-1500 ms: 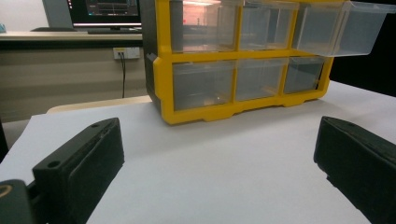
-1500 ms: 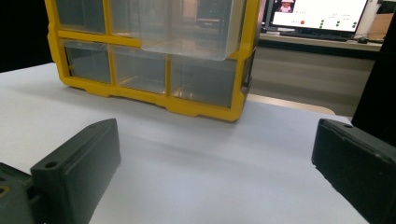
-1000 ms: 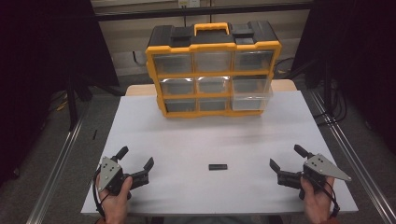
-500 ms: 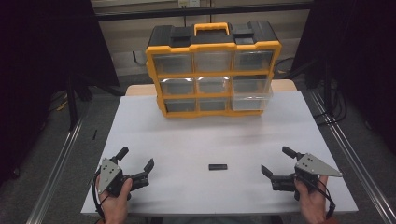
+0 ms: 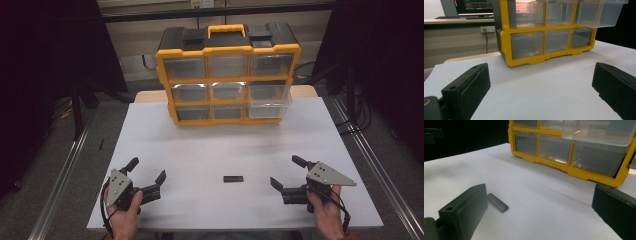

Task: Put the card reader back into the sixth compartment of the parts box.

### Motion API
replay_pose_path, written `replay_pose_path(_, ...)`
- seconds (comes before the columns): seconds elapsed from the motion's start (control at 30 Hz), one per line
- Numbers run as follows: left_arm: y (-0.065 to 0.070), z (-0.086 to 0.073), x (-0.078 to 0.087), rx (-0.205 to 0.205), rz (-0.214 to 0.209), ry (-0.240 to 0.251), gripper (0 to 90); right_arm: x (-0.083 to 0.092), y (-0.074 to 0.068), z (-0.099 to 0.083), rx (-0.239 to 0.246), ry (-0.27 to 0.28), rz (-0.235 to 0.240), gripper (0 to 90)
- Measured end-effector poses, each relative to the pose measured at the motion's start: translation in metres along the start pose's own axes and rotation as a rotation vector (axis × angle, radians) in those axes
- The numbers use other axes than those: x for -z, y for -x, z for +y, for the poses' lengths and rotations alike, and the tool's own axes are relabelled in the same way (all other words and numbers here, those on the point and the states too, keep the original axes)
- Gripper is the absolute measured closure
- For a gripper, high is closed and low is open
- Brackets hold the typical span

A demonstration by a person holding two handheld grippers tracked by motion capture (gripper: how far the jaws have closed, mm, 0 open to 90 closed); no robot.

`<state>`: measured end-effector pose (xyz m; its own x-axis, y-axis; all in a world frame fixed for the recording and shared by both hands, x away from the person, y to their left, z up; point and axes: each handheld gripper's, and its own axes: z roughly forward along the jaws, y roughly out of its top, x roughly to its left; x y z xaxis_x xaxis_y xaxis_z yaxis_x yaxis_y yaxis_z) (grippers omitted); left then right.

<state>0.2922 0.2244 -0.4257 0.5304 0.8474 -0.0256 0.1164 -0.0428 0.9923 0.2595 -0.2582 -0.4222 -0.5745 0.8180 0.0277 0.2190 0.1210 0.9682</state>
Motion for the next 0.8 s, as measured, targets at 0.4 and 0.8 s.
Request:
replay_pose_path(0.4,-0.002,0.001,0.000,-0.021,-0.001,-0.002,1.7,-0.026,-0.012,0.017,0.024,-0.076,0.109,4.0)
replay_pose_path(0.8,-0.001,0.001,0.000,-0.022,-0.003,-0.004,1.7,-0.047,-0.019,0.030,0.033,-0.128,0.157,1.5)
